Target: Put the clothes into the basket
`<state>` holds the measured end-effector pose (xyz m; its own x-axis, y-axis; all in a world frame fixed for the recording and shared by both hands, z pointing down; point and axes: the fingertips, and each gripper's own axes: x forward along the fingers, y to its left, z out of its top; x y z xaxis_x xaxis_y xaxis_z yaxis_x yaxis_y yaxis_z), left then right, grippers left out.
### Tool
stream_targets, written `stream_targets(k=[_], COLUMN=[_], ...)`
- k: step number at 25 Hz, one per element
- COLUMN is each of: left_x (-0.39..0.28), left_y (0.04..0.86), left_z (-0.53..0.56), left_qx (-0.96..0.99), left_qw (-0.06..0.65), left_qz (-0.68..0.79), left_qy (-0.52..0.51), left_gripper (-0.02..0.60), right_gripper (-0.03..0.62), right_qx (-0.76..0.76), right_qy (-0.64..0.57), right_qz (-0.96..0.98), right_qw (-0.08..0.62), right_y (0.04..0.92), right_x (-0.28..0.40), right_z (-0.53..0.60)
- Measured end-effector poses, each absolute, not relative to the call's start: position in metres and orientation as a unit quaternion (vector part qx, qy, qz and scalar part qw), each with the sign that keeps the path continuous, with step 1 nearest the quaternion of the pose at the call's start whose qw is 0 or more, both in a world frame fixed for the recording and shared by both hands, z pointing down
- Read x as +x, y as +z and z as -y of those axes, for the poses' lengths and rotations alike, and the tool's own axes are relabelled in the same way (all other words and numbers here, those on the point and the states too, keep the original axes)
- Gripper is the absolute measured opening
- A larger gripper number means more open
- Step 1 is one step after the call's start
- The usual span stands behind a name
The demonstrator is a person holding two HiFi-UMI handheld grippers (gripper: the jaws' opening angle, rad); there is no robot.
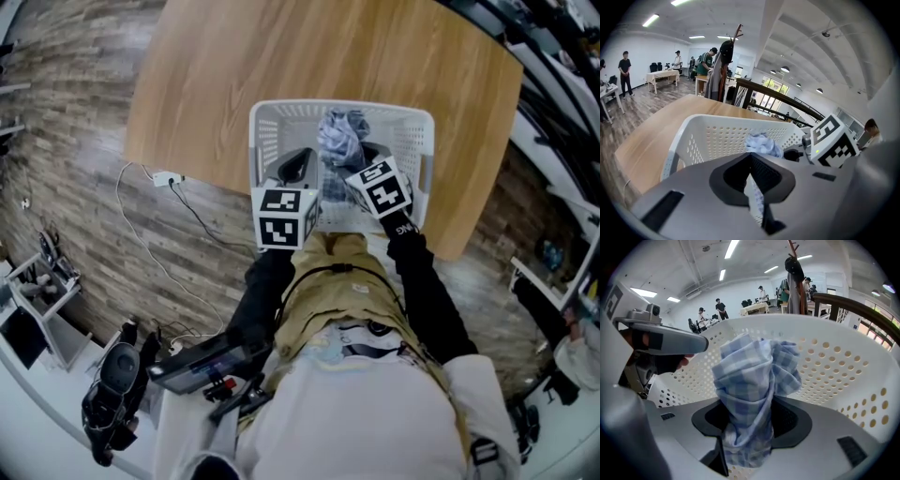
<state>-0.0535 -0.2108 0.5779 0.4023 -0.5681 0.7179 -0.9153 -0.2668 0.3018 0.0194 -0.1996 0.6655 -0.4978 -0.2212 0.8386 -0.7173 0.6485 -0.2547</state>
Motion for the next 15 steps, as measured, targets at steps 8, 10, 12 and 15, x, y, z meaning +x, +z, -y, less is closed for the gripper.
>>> stream_targets(k=[8, 10, 12, 15], left_x=[-0.061, -0.061, -0.062, -0.068], left_y=[0.582, 0.582, 0.581, 0.577], left_z=[0.205, 0.203, 0.202, 0.204], left_qx=[0.756, 0.755, 0.754, 0.756], left_qw=[0.361, 0.363, 0.364, 0.358], left_qz=[0.487, 0.487, 0.487, 0.492], left_qy=[0.245, 0.247, 0.247, 0.244], left_gripper=[0.000, 0.000, 0.000, 0.000], right_gripper=[0.252, 0.252, 0.252, 0.252], right_qx=[0.244, 0.238, 0.233, 0.226], right_qy=[0.305, 0.302, 0.298, 0.294], right_qz=[0.786, 0.780, 0.776, 0.775], right_qw=[0.478, 0.493, 0.505, 0.512], right_y=[0.716, 0.726, 0.733, 0.740], right_x=[0.010, 0.013, 0.014, 0.009], right_z=[0.186, 0.184, 0.184, 0.184])
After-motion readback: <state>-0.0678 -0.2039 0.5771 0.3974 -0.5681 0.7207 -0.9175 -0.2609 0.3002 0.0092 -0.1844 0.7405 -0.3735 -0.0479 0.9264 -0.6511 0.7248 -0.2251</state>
